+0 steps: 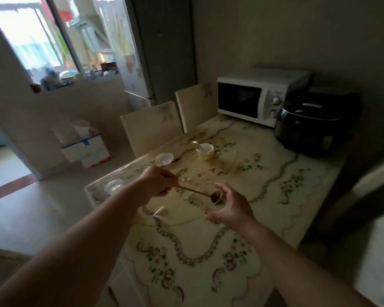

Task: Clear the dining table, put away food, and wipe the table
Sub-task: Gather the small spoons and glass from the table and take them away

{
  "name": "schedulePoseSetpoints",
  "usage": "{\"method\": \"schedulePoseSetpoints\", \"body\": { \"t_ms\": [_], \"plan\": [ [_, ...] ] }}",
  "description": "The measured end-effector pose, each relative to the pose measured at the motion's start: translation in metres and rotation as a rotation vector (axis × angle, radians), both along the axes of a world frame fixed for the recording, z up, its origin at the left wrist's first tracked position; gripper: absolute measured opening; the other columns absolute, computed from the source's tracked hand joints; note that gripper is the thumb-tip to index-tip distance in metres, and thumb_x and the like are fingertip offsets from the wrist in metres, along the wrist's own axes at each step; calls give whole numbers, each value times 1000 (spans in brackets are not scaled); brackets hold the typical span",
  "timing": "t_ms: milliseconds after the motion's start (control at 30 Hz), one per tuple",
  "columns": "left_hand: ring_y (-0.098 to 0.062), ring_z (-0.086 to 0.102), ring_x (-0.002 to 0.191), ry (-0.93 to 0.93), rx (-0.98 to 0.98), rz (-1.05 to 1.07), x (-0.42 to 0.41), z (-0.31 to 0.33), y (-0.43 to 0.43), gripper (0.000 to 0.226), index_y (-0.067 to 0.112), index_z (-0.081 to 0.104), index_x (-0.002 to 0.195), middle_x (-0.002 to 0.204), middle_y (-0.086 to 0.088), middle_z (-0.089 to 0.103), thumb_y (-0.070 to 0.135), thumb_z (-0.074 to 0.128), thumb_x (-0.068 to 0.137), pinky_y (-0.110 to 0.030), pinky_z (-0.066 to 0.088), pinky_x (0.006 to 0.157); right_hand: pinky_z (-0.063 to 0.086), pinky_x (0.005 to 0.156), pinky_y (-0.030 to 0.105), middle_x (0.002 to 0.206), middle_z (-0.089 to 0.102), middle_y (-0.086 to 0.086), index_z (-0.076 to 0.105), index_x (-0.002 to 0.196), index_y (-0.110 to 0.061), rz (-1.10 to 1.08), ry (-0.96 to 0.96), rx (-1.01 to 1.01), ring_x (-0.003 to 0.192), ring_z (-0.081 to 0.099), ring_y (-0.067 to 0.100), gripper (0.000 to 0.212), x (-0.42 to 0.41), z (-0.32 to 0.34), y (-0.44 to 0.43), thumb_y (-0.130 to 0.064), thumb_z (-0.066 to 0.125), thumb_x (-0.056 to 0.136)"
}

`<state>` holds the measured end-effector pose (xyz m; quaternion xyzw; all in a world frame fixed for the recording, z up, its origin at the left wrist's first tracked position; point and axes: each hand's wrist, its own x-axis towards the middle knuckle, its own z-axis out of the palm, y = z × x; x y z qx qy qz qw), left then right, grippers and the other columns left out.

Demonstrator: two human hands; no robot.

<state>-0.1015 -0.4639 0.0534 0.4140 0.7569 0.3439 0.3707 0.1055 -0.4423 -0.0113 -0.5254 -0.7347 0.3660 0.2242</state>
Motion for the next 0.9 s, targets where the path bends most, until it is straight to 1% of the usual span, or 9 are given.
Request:
{"method": "schedulePoseSetpoints", "body": {
  "t_ms": [133, 233, 300, 433, 533, 667, 733, 833, 900],
  "plan": [
    [-11, 56, 59, -50, 130, -36, 52, 13, 13, 11, 12, 67, 75, 69, -5, 61, 6, 70, 83, -20, 53, 56, 49, 91, 27, 133, 54, -5, 38, 136, -26, -107, 44, 22, 115, 56, 14, 90, 43, 13, -15, -33, 85, 60],
    [-12, 57, 60, -150, 233, -85, 95, 25, 21, 5, 8, 68, 82, 71, -6, 62, 7, 72, 81, -16, 52, 51, 51, 89, 30, 126, 56, -7, 41, 128, -24, -204, 44, 67, 109, 57, 13, 83, 75, 25, -22, -37, 83, 58],
    [-13, 57, 60, -221, 282, -129, 126, 34, 26, 10, 3, 69, 87, 70, -6, 63, 9, 74, 80, -18, 53, 53, 51, 90, 31, 122, 57, -9, 43, 127, -26, -259, 35, 92, 109, 57, 13, 84, 98, 36, -27, -42, 83, 55],
    [-12, 56, 59, -305, 318, -269, 193, 46, 36, 8, 10, 68, 77, 64, -3, 60, 13, 74, 80, -21, 52, 57, 51, 91, 37, 118, 61, -9, 47, 120, -24, -380, 94, 176, 108, 59, 13, 79, 149, 55, -38, -44, 86, 54],
    [-12, 55, 59, -353, 328, -383, 247, 55, 38, 11, 10, 66, 78, 63, -1, 59, 17, 74, 81, -23, 49, 60, 52, 86, 35, 111, 61, -11, 48, 117, -26, -496, 99, 239, 102, 59, 11, 74, 192, 68, -44, -44, 85, 55],
    [-12, 53, 62, -439, 335, -485, 307, 67, 37, 11, 10, 66, 81, 67, -2, 58, 18, 72, 82, -24, 46, 62, 52, 85, 35, 110, 61, -10, 50, 117, -24, -631, 107, 277, 101, 59, 12, 73, 246, 78, -55, -45, 85, 56],
    [-12, 54, 64, -446, 322, -549, 337, 70, 34, 14, 8, 68, 86, 70, -3, 60, 21, 72, 82, -24, 48, 64, 51, 80, 29, 106, 60, -12, 51, 116, -24, -713, 119, 291, 97, 59, 10, 73, 275, 79, -62, -44, 86, 56],
    [-10, 55, 63, -465, 301, -613, 390, 69, 28, 15, 10, 70, 89, 68, 0, 62, 23, 72, 82, -20, 48, 61, 39, 61, 16, 91, 55, -17, 50, 104, -27, -835, 84, 304, 84, 55, 5, 64, 328, 79, -74, -47, 86, 55],
    [-12, 56, 67, -482, 272, -631, 423, 67, 25, 18, 11, 71, 88, 73, -3, 63, 27, 73, 80, -21, 50, 62, 36, 60, 15, 87, 52, -18, 48, 101, -29, -888, 55, 298, 82, 54, 4, 61, 358, 76, -82, -48, 85, 56]
  ]
}}
